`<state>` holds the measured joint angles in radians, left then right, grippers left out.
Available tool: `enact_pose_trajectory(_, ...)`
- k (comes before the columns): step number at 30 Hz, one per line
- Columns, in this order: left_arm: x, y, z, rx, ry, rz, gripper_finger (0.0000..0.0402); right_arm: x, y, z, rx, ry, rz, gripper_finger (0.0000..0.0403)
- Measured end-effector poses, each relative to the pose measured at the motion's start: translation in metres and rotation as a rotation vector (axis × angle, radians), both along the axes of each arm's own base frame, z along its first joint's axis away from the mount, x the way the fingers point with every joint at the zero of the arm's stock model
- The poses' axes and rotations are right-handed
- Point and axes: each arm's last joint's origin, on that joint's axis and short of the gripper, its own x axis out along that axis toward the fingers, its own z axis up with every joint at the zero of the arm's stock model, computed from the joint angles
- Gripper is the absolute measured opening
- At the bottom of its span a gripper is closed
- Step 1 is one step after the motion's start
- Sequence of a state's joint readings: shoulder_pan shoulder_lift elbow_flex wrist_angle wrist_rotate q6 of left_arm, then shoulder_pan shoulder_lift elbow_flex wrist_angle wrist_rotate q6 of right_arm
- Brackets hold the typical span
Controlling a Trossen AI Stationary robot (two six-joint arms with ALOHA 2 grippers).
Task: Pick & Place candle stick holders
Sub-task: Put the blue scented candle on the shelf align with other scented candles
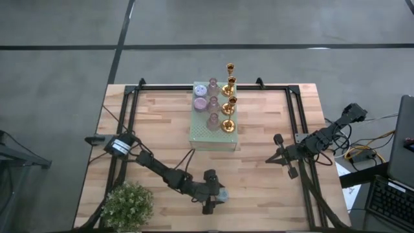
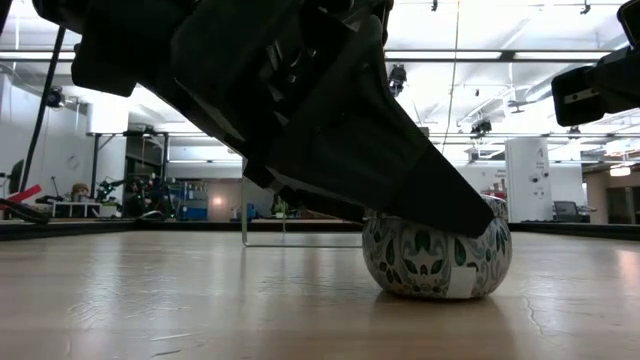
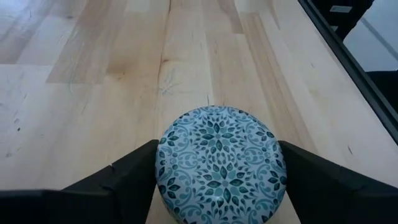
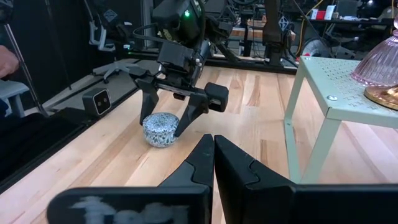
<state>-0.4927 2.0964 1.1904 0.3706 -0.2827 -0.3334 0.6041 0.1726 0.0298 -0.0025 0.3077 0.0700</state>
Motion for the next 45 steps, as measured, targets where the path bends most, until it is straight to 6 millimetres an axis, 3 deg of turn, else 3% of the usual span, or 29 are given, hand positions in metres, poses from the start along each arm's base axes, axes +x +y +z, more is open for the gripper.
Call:
enact_pose_trajectory(5,0.0000,0.0002,0.0000,0.003,-0.001,0.007,0.0316,0.0000,0.0000,0.0000,0.000,0.000,0.000,0.0008)
enact_pose_trajectory(45,-0.0010,0.0012,0.0026,0.031,-0.002,0.009,0.0307,0.0000,0.0000,0.0000,0.000,0.000,-0.001,0.0008)
